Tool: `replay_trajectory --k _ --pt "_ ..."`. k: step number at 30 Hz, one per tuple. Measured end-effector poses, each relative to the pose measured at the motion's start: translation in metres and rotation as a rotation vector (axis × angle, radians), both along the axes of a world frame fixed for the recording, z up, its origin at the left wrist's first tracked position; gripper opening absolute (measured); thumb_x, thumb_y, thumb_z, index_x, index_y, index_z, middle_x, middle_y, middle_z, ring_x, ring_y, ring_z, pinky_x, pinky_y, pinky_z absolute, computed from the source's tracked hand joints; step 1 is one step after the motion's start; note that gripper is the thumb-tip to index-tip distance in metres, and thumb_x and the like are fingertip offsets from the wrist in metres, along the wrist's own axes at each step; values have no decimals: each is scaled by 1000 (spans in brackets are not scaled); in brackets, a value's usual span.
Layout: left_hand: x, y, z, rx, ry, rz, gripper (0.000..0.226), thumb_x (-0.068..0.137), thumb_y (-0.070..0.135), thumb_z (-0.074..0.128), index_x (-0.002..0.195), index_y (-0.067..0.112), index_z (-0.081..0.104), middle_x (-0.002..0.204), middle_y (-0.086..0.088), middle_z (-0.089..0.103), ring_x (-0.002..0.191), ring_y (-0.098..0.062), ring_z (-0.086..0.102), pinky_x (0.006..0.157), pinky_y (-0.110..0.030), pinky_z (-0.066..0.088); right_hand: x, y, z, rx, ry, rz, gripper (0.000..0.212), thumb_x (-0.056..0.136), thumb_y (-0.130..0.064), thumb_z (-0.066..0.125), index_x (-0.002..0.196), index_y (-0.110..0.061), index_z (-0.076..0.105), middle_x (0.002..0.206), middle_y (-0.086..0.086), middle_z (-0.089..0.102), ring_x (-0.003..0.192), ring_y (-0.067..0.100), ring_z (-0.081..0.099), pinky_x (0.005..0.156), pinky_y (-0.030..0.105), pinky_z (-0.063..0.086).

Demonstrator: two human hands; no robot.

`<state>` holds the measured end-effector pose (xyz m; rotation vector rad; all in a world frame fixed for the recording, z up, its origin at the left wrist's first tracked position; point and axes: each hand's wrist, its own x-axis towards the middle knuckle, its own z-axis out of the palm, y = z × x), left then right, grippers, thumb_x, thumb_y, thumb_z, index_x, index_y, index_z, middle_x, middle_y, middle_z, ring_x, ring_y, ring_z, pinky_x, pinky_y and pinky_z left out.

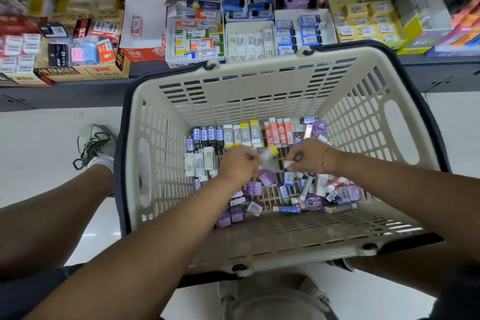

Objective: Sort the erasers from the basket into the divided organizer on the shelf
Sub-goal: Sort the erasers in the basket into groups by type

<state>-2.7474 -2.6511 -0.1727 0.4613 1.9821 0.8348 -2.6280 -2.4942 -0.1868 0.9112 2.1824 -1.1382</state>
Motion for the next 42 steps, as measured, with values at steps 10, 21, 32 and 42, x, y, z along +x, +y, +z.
replay_trajectory --k 10,21,32,42 --pt "-28 26 -35 -134 280 408 15 93 14 58 94 -1 62 94 -17 68 84 -28 64 52 -25 38 -14 -4 14 -79 87 -182 20 81 -10 74 99 -3 69 75 -5 59 69 9 56 72 22 51" --pt "-29 23 -26 -154 377 157 16 92 16 60 89 1 64 88 -13 68 85 -28 65 65 -29 43 -16 -3 17 -163 168 -327 17 82 -4 71 81 -16 58 70 6 64 58 12 59 49 13 48" --pt "-53 -45 -12 -106 542 -4 22 95 23 55 99 10 72 97 -9 68 81 -21 61 70 -26 41 -73 -42 0 -82 257 -287 10 83 -2 69 92 -5 66 64 0 56 61 15 58 62 24 54" --pt "-16 -36 -9 -143 401 -339 42 95 25 57 135 10 51 128 -13 53 112 -27 56 94 -34 45 -68 -48 -4 -53 166 -283 15 84 -3 66 92 -14 60 85 11 64 78 27 69 81 43 57"
